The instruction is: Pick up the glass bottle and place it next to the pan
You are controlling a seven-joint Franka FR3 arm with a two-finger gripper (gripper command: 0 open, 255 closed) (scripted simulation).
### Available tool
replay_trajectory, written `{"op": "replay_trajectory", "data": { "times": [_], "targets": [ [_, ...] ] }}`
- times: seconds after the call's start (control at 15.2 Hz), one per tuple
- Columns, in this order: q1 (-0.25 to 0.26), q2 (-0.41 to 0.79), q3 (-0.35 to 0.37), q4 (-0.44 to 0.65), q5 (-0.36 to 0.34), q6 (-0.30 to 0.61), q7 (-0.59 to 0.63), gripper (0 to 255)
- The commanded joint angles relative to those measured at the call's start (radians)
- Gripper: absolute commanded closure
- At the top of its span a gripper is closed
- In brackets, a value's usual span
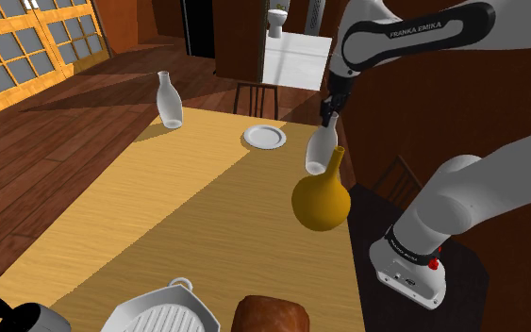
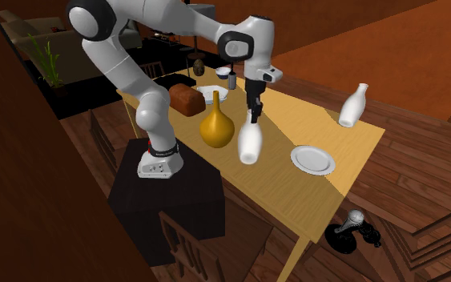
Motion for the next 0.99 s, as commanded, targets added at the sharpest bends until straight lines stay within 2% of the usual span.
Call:
{"op": "replay_trajectory", "data": {
  "times": [0.0,0.92],
  "targets": [
    [0.001,-0.005,0.002,0.025,0.002,-0.03,-0.001,255],
    [0.004,-0.024,0.012,0.199,0.01,-0.223,-0.007,255]
  ]
}}
